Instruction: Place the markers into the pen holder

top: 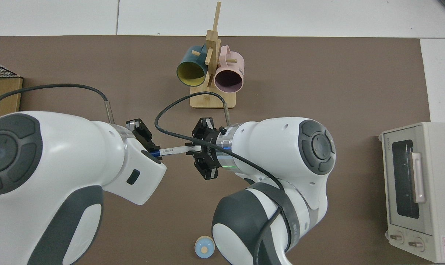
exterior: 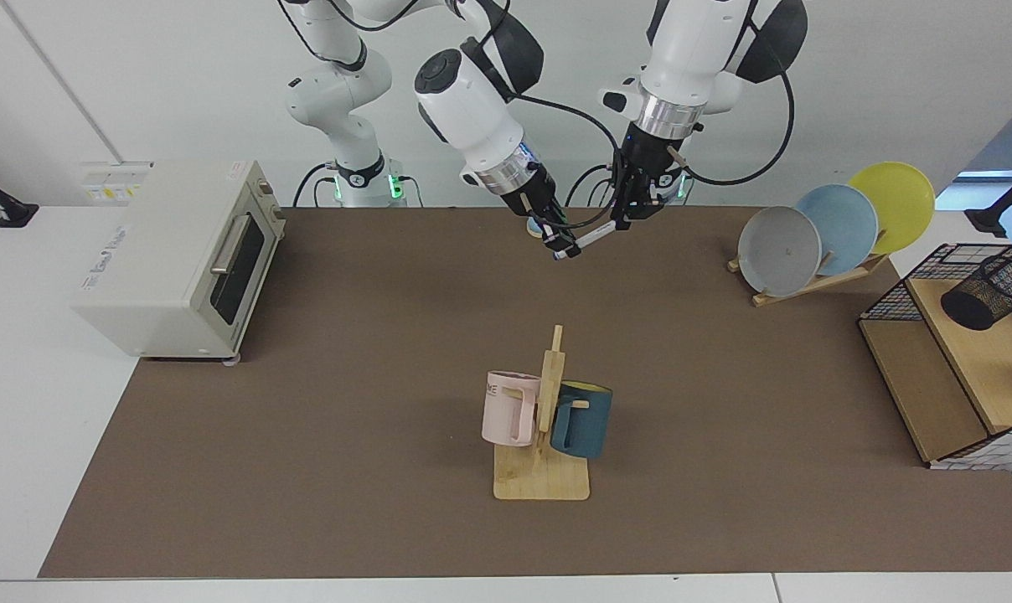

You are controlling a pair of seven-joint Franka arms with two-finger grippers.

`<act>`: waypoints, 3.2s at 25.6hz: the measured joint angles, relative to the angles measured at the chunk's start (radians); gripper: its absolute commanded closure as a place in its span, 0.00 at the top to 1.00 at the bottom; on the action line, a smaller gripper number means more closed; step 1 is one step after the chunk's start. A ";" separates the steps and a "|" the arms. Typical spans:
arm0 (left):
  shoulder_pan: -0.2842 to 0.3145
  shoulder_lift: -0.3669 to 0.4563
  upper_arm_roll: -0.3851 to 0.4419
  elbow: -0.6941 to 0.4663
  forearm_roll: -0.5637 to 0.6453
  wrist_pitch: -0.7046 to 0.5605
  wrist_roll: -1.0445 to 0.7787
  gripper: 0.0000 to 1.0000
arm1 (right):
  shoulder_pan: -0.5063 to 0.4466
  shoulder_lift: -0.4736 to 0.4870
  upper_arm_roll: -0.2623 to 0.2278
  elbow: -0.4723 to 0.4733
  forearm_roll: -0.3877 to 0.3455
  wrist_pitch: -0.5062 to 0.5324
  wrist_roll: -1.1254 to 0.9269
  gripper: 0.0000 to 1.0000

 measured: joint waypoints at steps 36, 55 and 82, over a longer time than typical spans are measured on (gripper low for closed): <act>0.003 0.011 0.322 -0.003 0.345 -0.053 -0.002 0.00 | -0.011 -0.032 -0.018 0.006 -0.189 -0.163 -0.239 1.00; 0.003 0.014 0.547 0.040 0.940 -0.015 0.139 0.00 | -0.340 -0.176 -0.031 0.007 -0.352 -0.487 -1.070 1.00; 0.004 0.135 0.741 0.086 1.021 0.435 0.569 0.00 | -0.467 -0.187 -0.027 0.009 -0.575 -0.499 -1.734 1.00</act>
